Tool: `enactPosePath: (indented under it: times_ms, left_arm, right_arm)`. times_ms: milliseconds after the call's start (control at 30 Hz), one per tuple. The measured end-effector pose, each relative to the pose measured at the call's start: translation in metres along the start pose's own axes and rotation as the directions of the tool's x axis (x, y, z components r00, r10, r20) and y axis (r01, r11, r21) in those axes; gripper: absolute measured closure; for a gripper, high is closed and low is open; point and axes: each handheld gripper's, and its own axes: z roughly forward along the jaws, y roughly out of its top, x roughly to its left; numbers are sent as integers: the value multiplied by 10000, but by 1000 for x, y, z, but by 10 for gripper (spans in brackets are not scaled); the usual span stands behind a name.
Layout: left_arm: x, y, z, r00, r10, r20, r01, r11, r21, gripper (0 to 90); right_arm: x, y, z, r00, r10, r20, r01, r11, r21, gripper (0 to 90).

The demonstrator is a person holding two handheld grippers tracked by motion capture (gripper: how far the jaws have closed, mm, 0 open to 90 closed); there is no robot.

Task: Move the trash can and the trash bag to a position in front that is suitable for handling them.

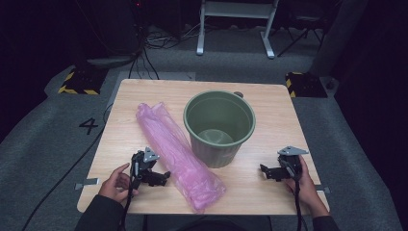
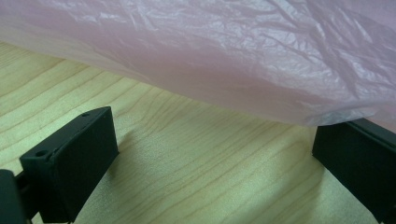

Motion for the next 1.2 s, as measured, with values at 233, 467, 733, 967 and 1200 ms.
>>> enactPosePath:
  times_ms: [233, 467, 733, 967, 1200]
  left_arm:
    - [-3, 1, 1, 9996, -236, -157, 236, 9997, -9, 0]
    - [-1, -1, -1, 10000, -36, -30, 36, 10000, 19, 1]
    - [-5, -8, -8, 9977, 506, 459, -507, 9987, 22, 2]
    - [-5, -7, -7, 9963, 617, 605, -620, 9981, 33, 0]
    - [-10, -11, -13, 9959, 656, 628, -648, 9978, -148, 111]
  right_arm:
    - [-2, 1, 1, 9997, -208, -162, 208, 9998, -7, 3]
    - [3, 0, -5, 9931, -1091, -438, 1075, 9935, -379, 156]
    - [8, 7, -17, 9815, -1555, -1121, 1427, 9832, -1141, 167]
    - [31, 31, -34, 9694, -2031, -1382, 1658, 9560, -2419, 191]
    - [53, 30, -26, 9395, -2862, -1884, 2450, 9455, -2147, 233]
